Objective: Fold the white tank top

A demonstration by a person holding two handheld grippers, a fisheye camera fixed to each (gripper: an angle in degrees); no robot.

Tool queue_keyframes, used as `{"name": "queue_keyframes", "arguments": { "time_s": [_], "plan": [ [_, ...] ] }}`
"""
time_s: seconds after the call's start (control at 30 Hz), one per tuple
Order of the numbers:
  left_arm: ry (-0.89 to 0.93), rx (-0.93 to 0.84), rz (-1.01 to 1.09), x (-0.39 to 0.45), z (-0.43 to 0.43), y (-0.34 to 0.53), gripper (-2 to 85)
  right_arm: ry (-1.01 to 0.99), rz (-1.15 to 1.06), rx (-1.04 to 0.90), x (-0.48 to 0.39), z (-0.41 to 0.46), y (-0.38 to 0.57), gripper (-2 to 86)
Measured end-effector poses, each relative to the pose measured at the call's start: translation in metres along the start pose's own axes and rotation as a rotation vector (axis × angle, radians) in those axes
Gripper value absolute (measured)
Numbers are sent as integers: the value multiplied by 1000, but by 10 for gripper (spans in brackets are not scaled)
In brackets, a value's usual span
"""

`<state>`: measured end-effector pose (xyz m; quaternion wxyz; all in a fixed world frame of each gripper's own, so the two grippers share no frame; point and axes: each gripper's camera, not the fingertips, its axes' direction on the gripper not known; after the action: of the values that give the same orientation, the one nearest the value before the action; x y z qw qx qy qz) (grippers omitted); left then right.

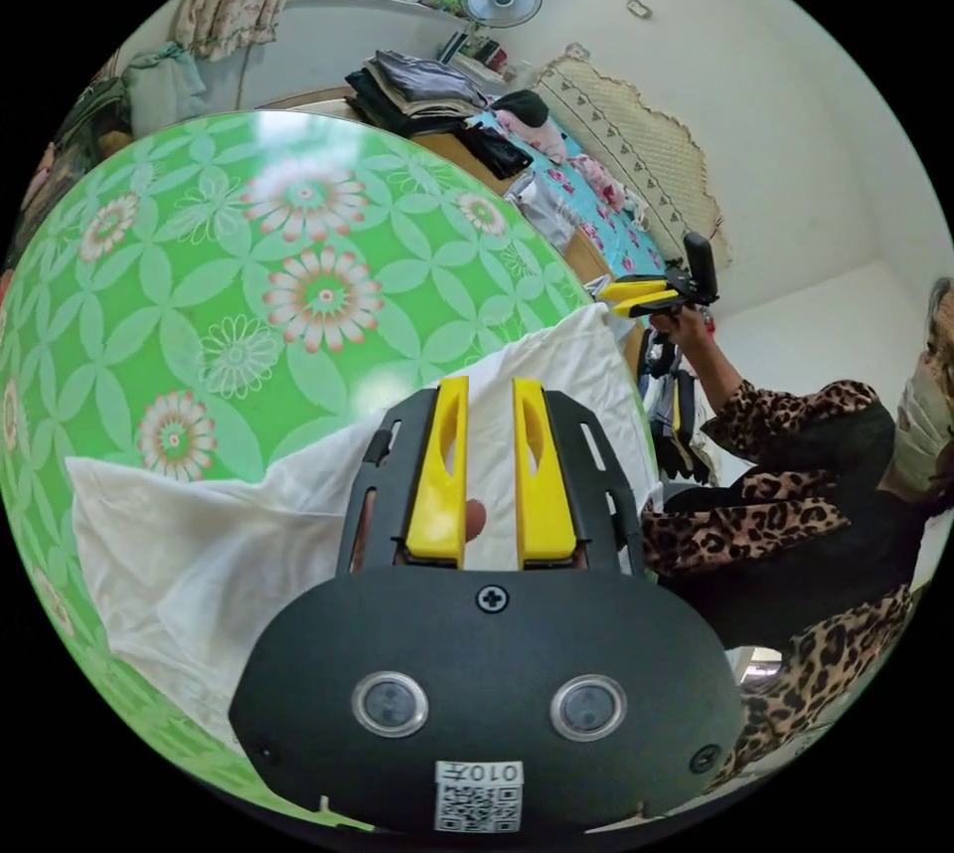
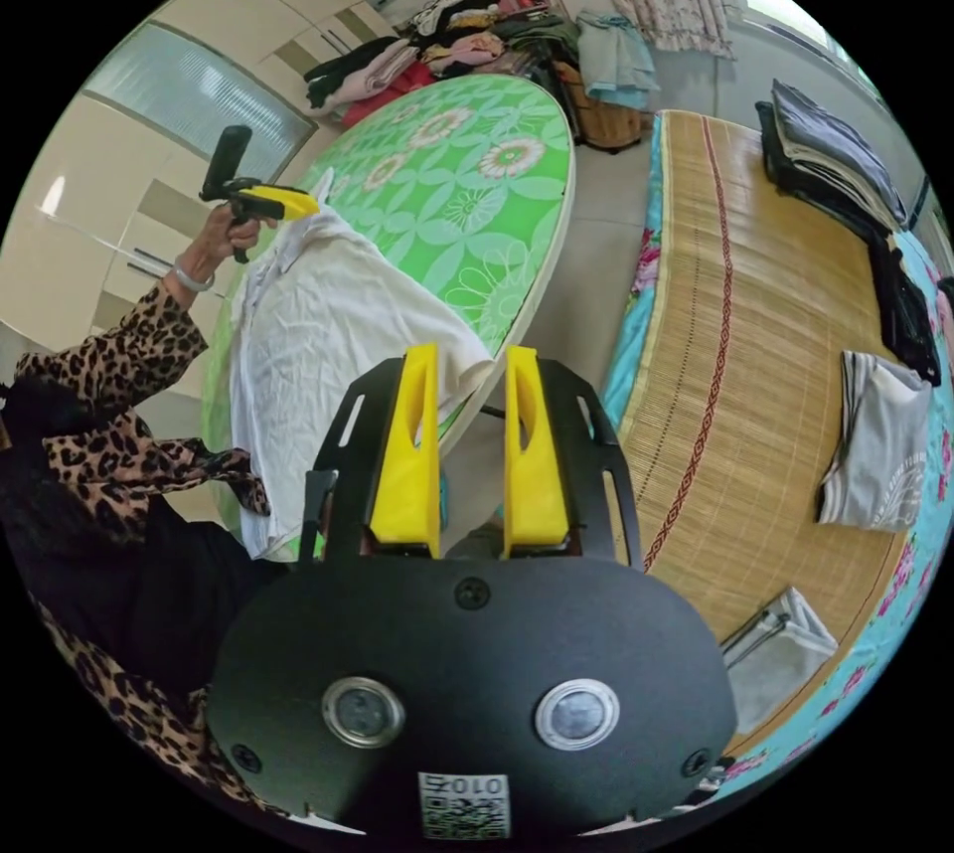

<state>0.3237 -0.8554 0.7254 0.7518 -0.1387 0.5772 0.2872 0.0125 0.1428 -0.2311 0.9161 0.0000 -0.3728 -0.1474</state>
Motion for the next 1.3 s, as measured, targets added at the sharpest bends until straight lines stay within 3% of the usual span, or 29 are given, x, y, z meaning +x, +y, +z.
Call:
{"name": "queue_keyframes", "arguments": {
  "time_s": [0.63, 0.87, 1.3],
  "plan": [
    [39, -149, 71, -7, 50, -40, 53, 74, -41, -17, -18, -17, 58, 27],
    [-9, -134, 92, -3, 50, -32, 5, -3, -34, 24, -10, -30, 73, 15],
    [-95, -60, 173, 34, 13, 10, -1, -84, -165, 124, -40, -75, 104, 13]
  ]
}}
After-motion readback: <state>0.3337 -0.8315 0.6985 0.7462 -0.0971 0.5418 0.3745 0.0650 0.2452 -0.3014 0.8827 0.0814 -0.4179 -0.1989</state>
